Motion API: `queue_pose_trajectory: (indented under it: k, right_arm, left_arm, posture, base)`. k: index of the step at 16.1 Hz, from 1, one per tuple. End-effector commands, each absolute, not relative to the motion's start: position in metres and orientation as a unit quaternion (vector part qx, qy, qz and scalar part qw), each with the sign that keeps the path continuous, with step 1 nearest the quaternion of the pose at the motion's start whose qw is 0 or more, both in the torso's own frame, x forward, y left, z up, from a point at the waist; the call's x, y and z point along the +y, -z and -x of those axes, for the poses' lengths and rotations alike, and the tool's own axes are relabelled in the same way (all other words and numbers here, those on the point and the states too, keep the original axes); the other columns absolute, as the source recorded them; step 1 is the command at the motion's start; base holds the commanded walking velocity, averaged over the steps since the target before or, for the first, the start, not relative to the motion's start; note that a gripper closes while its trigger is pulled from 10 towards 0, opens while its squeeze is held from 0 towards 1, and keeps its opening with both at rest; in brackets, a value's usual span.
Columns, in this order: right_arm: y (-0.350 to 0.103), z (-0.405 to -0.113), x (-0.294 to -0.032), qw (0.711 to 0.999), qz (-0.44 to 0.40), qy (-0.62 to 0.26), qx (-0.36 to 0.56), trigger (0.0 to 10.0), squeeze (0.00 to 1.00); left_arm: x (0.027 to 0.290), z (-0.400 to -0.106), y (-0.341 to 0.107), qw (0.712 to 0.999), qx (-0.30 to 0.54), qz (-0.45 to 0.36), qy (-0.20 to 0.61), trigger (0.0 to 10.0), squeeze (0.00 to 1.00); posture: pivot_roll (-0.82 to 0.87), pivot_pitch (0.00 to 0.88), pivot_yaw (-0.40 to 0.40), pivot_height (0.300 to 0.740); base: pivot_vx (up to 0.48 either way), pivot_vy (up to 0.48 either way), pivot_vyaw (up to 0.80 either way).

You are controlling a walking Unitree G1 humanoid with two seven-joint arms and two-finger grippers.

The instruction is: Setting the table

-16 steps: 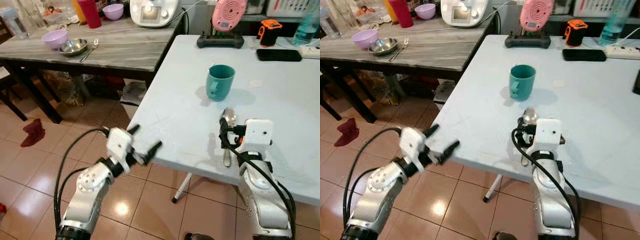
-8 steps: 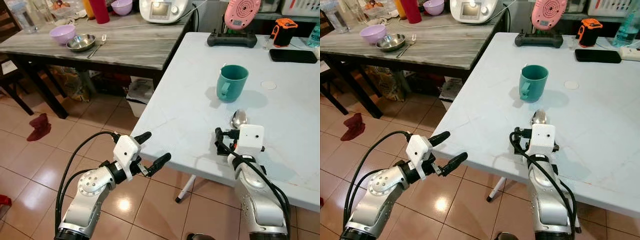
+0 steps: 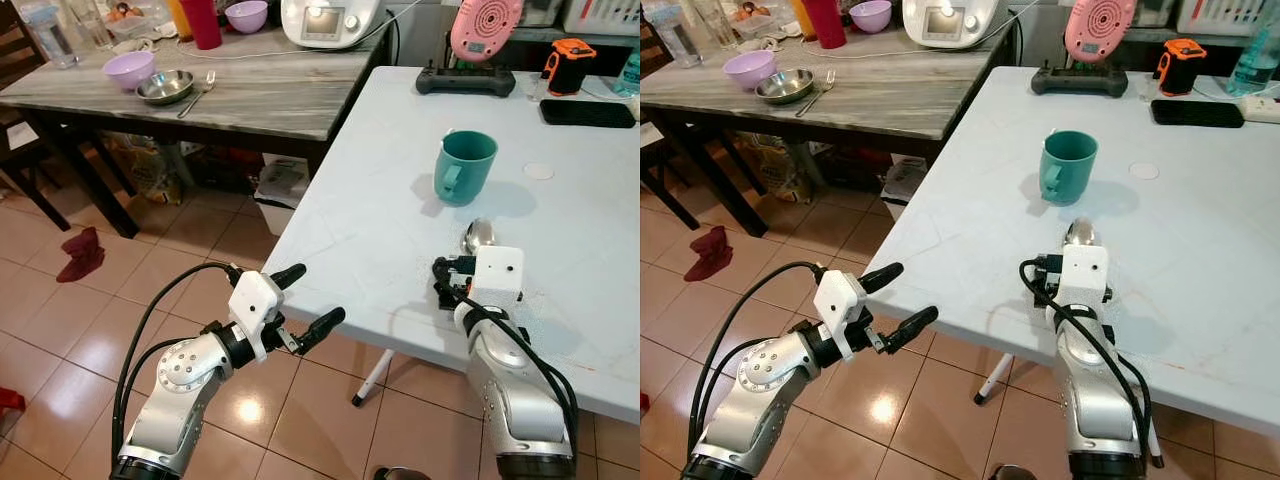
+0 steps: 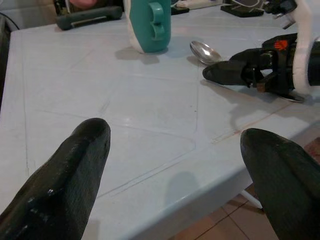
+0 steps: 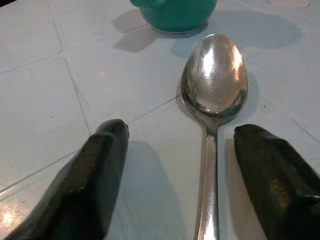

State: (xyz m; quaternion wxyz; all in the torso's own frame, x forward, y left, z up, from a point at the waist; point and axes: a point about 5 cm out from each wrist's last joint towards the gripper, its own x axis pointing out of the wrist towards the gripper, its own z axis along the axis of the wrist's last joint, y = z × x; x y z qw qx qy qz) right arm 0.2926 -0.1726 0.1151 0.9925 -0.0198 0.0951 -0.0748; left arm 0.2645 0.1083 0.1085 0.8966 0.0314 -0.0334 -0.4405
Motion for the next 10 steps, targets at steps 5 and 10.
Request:
queue_pose_trajectory:
  k: [5, 10]
  right_arm:
    - [-0.093, -0.288, -0.185, 0.980, 0.012, 0.095, 0.177, 0.0, 0.00]
    - [-0.086, -0.281, -0.187, 0.974, 0.005, 0.114, 0.197, 0.0, 0.00]
  left_arm:
    - [0.111, -0.262, -0.107, 0.892, -0.034, -0.036, 0.449, 10.0, 0.00]
    - [0.110, -0.261, -0.108, 0.891, -0.036, -0.036, 0.452, 10.0, 0.00]
  posture:
    - [-0.22, 0.123, 0.108, 0.740]
    - [-0.22, 0.126, 0.109, 0.740]
  base:
    - [0.000, 0.000, 0.00]
    - [0.000, 0.000, 0.00]
